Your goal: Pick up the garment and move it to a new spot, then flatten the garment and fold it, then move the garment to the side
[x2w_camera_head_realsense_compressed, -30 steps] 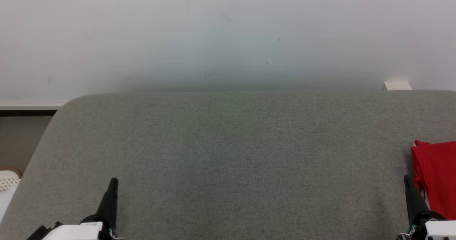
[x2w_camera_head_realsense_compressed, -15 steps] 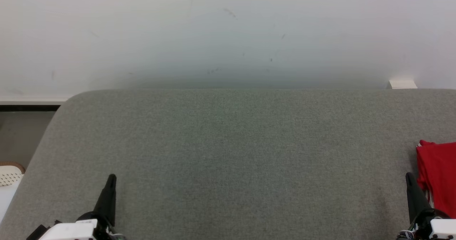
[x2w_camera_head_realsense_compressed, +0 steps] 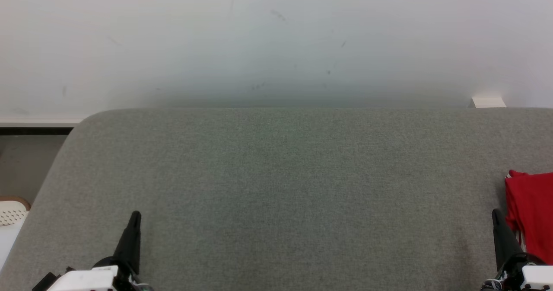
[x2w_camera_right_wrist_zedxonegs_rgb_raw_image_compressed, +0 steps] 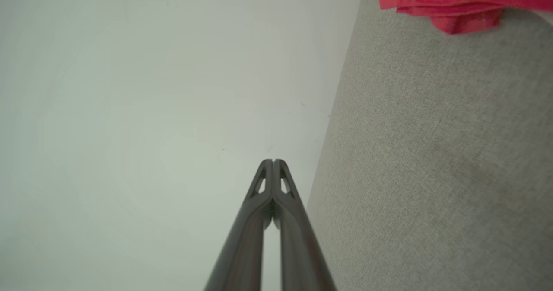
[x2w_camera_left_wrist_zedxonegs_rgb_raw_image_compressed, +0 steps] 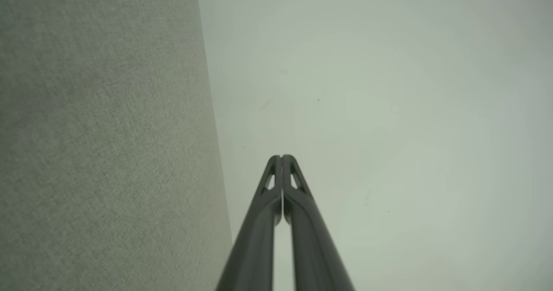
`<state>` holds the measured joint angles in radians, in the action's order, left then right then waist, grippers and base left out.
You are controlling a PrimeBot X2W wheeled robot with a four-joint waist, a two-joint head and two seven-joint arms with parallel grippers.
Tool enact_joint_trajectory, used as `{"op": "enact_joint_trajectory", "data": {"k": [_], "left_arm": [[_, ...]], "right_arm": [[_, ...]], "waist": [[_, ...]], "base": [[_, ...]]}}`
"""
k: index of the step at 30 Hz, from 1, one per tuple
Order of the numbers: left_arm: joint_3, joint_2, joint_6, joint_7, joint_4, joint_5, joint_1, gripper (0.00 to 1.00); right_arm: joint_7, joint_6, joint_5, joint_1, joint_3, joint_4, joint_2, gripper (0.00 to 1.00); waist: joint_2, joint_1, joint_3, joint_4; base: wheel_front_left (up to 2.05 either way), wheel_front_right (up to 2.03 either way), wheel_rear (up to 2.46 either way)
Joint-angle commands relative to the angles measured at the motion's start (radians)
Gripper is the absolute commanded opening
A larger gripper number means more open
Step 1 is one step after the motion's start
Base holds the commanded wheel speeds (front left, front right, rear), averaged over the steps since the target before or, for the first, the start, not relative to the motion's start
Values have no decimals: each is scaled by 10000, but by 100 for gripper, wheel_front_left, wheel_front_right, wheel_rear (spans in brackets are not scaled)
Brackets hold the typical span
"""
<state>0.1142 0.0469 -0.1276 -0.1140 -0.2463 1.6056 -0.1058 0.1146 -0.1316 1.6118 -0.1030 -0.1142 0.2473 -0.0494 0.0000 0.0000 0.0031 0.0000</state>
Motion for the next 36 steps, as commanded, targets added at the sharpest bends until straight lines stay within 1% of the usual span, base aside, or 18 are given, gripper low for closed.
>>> {"op": "enact_joint_trajectory", "data": {"k": [1,36], "left_arm": [[19,63,-61,-40,10,133,-80,0],[17,63,-61,-38,13,135,-78,0]], "right_arm": [[37,17,8,-118,-42,-47,-12,0],[39,17,6,-118,-44,-47,-11,0]], "waist": [[0,0,0,0],[0,0,0,0]], "base": [[0,0,0],[0,0,0]]}}
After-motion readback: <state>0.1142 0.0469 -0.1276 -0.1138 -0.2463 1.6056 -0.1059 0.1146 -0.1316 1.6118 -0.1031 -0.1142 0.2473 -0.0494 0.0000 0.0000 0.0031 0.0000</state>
